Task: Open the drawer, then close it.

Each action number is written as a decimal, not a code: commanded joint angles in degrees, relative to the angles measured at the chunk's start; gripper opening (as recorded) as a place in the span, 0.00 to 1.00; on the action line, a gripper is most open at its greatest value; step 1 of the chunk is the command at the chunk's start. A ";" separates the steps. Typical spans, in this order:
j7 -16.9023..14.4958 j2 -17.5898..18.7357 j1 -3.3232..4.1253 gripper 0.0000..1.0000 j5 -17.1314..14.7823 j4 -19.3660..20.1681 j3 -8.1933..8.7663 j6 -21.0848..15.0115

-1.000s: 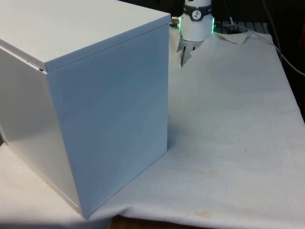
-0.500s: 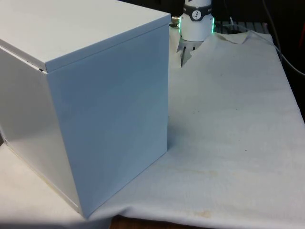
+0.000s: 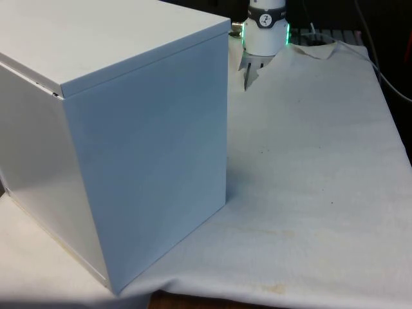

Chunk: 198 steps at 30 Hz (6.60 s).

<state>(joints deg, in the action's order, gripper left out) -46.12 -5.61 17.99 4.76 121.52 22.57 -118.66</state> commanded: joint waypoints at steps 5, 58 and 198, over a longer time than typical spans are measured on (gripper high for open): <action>-2.92 -0.17 0.00 1.00 -0.06 0.17 0.23 -0.52; -10.31 0.00 -0.06 1.00 7.91 2.75 2.35 -12.03; -15.76 8.19 -0.17 0.00 3.32 0.97 7.96 -26.07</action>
<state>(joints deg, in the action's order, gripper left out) -62.05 3.32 17.76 7.56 121.87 30.48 -144.79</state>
